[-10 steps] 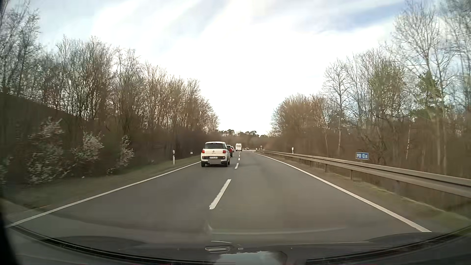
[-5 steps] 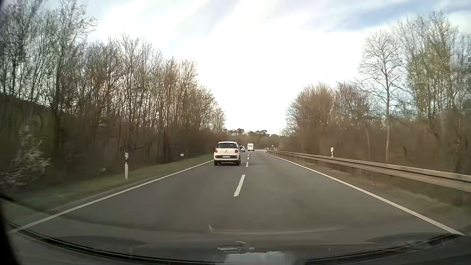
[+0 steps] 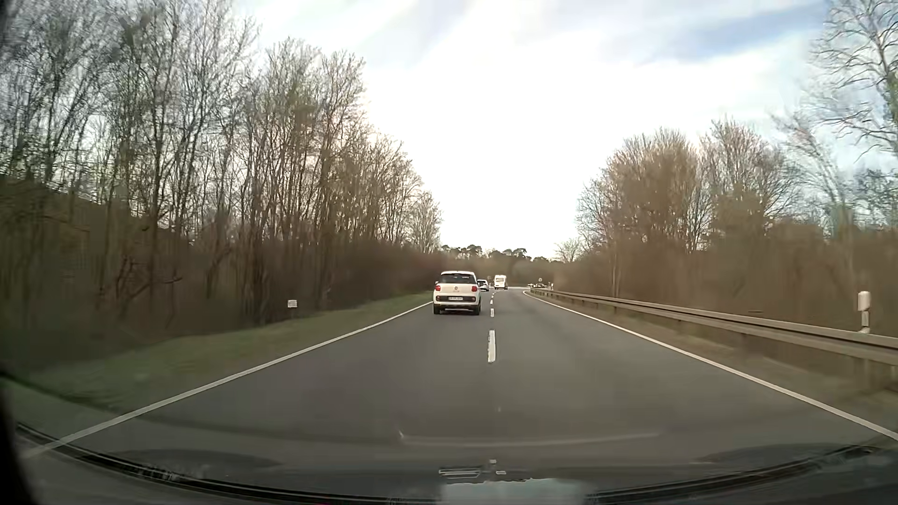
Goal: Follow the waypoints while adhering to traffic rules and regulations
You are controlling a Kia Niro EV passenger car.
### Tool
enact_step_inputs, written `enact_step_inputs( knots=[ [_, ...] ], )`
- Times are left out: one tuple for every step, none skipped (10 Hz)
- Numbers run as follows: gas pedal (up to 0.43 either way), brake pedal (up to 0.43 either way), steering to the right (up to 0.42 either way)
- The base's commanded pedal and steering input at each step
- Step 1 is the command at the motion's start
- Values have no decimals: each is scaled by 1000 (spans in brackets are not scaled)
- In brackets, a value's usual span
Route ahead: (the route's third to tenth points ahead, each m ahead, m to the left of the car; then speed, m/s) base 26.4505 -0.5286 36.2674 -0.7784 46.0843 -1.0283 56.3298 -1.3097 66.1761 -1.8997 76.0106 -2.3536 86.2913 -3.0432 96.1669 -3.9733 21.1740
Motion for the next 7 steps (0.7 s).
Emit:
enact_step_inputs(
  knots=[
    [157, 0, -7],
    [157, 0, -6],
    [157, 0, -4],
    [157, 0, -4],
    [157, 0, -4],
    [157, 0, -1],
    [157, 0, -1]
  ],
)
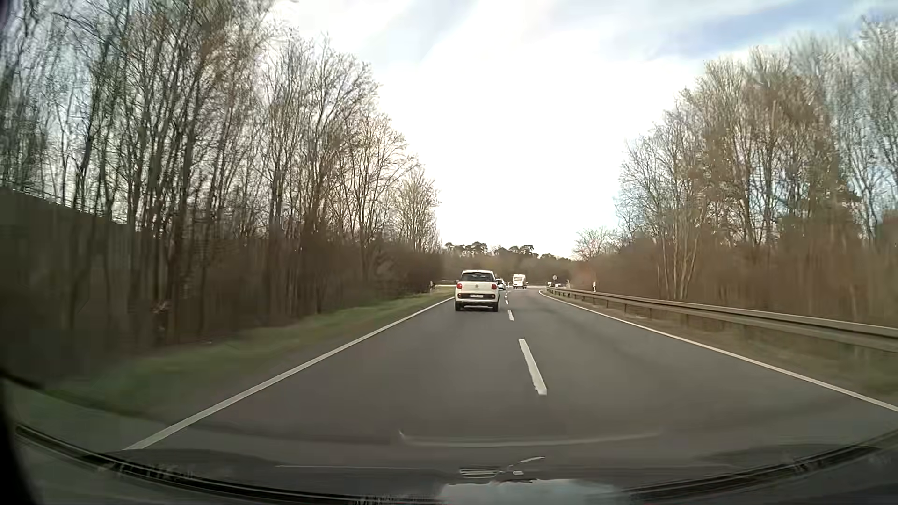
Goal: Follow the waypoints while adhering to traffic rules and regulations
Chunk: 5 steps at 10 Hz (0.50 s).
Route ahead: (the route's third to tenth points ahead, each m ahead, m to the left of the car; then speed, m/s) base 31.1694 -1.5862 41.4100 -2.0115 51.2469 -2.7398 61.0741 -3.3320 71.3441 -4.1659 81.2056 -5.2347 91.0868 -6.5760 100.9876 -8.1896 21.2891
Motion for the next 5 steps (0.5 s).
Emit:
enact_step_inputs(
  knots=[
    [157, 0, -1],
    [157, 0, 0],
    [157, 0, 3],
    [157, 0, 5],
    [157, 0, 7]
  ],
)
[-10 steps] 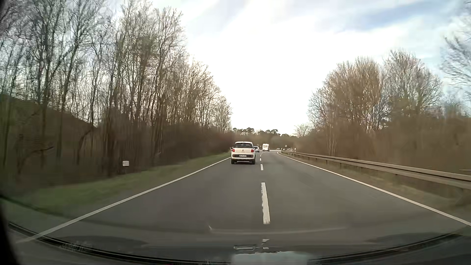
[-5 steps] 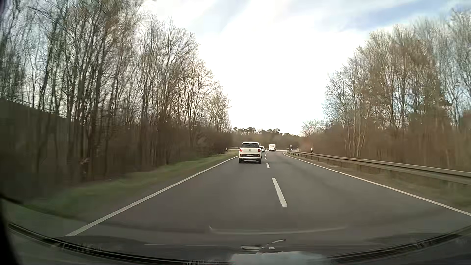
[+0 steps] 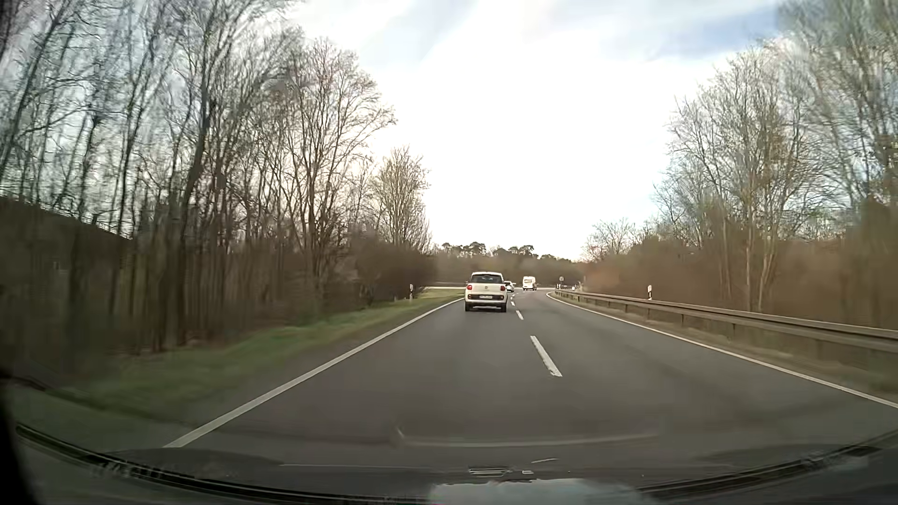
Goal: Follow the waypoints while adhering to traffic rules and regulations
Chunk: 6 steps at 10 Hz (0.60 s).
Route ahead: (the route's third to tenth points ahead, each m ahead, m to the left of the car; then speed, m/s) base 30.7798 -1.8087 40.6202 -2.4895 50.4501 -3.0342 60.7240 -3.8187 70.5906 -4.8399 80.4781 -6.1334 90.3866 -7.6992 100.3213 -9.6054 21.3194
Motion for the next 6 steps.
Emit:
enact_step_inputs(
  knots=[
    [157, 0, 6],
    [157, 0, 6],
    [157, 0, 7],
    [157, 0, 6],
    [157, 0, 6],
    [157, 0, 6]
  ],
)
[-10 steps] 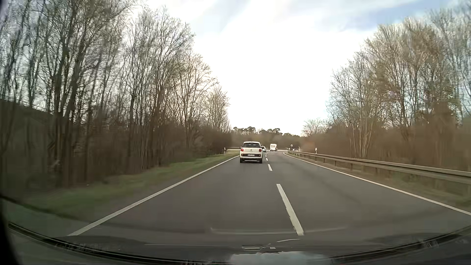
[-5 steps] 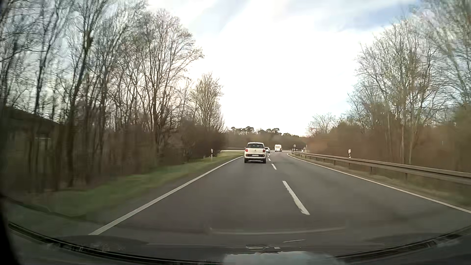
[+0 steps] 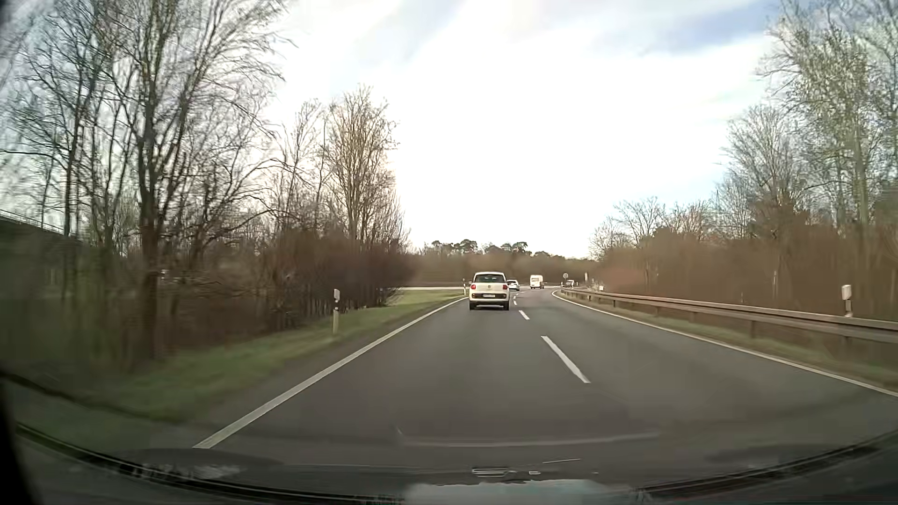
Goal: Follow the waypoints while adhering to traffic rules and regulations
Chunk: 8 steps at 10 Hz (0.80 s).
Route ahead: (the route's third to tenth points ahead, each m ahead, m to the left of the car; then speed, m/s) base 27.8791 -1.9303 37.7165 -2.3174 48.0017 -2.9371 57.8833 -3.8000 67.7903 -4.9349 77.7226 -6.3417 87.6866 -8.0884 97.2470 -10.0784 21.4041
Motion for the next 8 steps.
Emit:
enact_step_inputs(
  knots=[
    [157, 0, 6],
    [157, 0, 6],
    [157, 0, 6],
    [157, 0, 7],
    [157, 0, 7],
    [157, 0, 7],
    [157, 0, 7],
    [157, 0, 7]
  ],
)
